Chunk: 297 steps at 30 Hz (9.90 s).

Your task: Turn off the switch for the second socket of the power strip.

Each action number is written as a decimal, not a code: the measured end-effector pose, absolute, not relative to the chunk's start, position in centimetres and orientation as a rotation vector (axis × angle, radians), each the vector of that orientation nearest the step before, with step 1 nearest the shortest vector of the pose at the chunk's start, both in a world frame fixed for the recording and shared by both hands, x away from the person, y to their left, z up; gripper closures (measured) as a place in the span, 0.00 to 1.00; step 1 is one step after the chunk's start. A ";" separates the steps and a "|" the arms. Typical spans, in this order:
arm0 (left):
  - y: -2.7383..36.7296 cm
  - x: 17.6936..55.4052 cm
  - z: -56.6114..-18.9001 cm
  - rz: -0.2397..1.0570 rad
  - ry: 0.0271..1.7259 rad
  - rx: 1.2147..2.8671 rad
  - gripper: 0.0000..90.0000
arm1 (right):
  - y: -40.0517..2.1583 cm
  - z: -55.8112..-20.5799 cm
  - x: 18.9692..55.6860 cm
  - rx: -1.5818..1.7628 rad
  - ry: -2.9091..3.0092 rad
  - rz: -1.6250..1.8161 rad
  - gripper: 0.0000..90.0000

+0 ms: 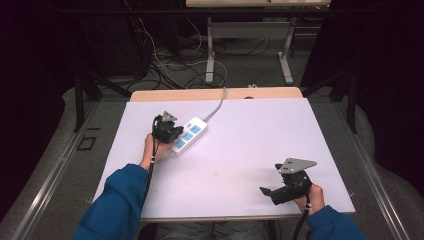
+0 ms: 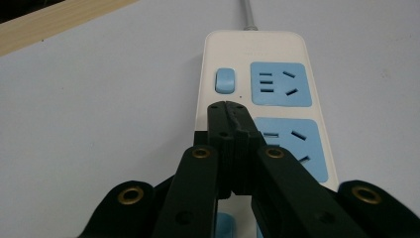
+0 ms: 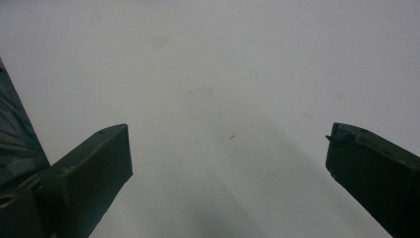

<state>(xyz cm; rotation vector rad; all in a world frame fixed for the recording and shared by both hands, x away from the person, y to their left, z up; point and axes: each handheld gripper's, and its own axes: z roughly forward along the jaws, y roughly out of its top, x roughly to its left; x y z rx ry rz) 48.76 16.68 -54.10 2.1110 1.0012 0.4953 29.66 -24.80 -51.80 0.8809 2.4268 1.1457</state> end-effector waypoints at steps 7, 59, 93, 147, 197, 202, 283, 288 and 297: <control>16.7 48.8 -54.1 0.498 0.998 2.111 1.00 | -24.8 -51.8 29.7 0.862 2.420 1.148 0.04; 16.9 48.8 -54.1 0.477 0.999 2.125 1.00 | -24.8 -51.8 29.6 0.870 2.435 1.142 0.05; 16.7 48.7 -54.1 0.493 1.006 2.119 1.00 | -24.7 -51.8 29.6 0.863 2.420 1.147 0.05; 16.3 48.6 -53.9 0.510 0.995 2.141 1.00 | -24.7 -51.8 29.7 0.853 2.432 1.141 0.05; 15.9 47.5 -51.6 0.548 0.990 2.100 0.67 | -24.6 -51.8 29.6 0.858 2.422 1.148 0.05; 16.0 47.4 -51.4 0.538 1.008 2.106 0.39 | -24.5 -51.8 29.7 0.849 2.429 1.148 0.05; 21.0 31.6 -50.3 0.539 0.936 2.200 0.00 | -24.5 -51.7 29.8 0.872 2.439 1.125 0.04; 21.4 30.5 -50.5 0.542 0.926 2.204 0.00 | -24.5 -51.7 29.8 0.858 2.425 1.130 0.04; 22.2 28.9 -50.5 0.563 0.917 2.195 0.00 | -24.5 -51.8 29.8 0.860 2.424 1.132 0.04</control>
